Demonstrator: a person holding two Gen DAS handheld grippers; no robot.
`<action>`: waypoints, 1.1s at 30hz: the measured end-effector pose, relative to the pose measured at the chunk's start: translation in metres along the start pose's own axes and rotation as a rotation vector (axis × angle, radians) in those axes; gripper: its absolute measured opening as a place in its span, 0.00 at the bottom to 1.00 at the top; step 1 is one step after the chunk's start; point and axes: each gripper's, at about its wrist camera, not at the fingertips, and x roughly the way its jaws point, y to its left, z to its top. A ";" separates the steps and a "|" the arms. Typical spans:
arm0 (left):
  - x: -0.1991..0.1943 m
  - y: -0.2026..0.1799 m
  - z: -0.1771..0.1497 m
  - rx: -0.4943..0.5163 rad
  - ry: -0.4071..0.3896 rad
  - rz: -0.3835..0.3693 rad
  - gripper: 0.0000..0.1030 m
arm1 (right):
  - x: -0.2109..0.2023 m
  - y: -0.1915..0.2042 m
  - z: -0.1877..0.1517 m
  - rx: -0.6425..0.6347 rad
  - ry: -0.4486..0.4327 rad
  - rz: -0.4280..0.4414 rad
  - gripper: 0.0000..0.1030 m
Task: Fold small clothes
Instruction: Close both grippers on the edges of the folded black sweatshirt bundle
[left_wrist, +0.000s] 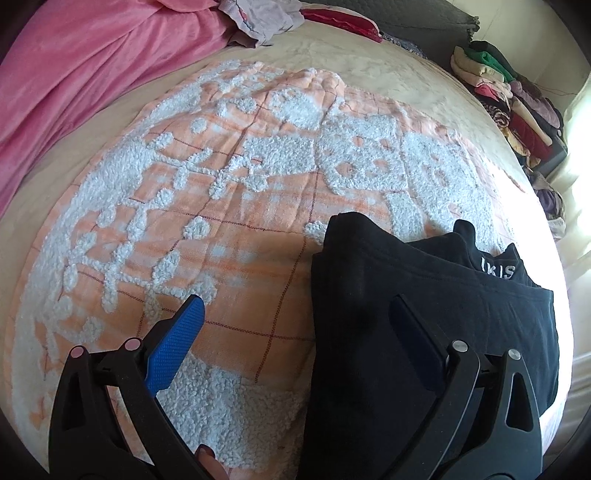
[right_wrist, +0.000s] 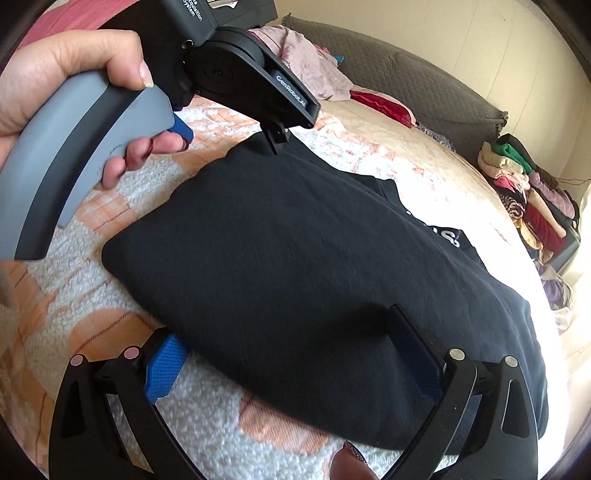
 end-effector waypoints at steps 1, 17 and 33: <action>0.000 0.001 0.000 -0.002 0.001 0.005 0.91 | 0.001 0.000 0.001 -0.002 0.002 0.004 0.96; -0.003 0.001 0.004 -0.006 0.003 0.039 0.91 | -0.006 -0.005 0.010 0.013 -0.072 0.044 0.67; 0.008 -0.014 0.000 -0.065 0.057 -0.127 0.91 | -0.039 -0.043 -0.004 0.304 -0.191 0.245 0.11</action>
